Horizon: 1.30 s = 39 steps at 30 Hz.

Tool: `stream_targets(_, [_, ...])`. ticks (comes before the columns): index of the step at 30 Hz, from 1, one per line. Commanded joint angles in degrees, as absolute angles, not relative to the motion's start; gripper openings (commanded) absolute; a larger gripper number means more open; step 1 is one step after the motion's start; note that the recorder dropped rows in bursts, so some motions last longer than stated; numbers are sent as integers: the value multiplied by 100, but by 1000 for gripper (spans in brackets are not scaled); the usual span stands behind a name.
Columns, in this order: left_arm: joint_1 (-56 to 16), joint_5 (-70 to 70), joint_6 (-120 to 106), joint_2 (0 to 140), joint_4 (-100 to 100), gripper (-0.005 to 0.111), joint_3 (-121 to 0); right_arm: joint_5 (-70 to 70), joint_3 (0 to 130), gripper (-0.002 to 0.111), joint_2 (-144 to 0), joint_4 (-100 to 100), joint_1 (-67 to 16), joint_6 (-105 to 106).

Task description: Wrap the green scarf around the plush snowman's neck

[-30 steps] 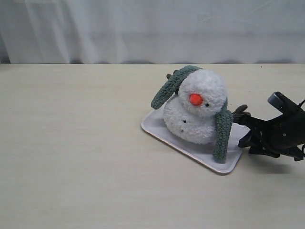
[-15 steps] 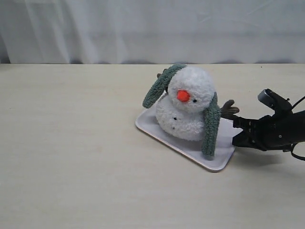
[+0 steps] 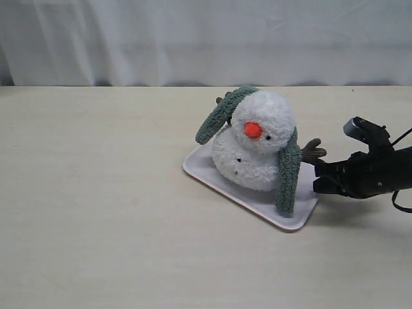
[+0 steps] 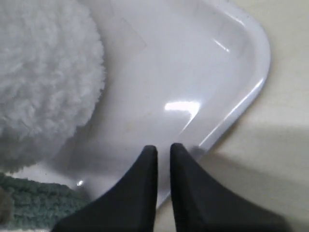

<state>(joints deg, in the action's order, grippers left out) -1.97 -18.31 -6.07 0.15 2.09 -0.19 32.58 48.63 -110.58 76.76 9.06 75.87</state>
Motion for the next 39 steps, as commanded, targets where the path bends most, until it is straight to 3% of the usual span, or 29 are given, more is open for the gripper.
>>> stream_targets(1, [-173, -1771, -570, 0, 218, 0, 0, 3285, 5005, 35, -10742, 7376, 913, 6775])
stream_targets(4, [-173, -1771, -570, 0, 218, 0, 0, 3116, 5005, 39, -10495, 6651, 913, 5828])
stream_targets(10, [-173, -1771, -570, 0, 218, 0, 0, 3147, 4940, 38, -10052, 3184, 913, 1887])
stream_targets(21, [-173, -1771, -570, 0, 218, 0, 0, 1769, 4377, 38, -10140, 4927, -179, 2274])
stream_targets(34, [-173, -1771, -570, 0, 218, 0, 0, 1576, 4364, 38, -10698, 5009, -217, 2075])
stream_targets(39, [-173, -1771, -570, 0, 218, 0, 0, 1528, 4380, 25, -10714, 5009, -217, 2259])
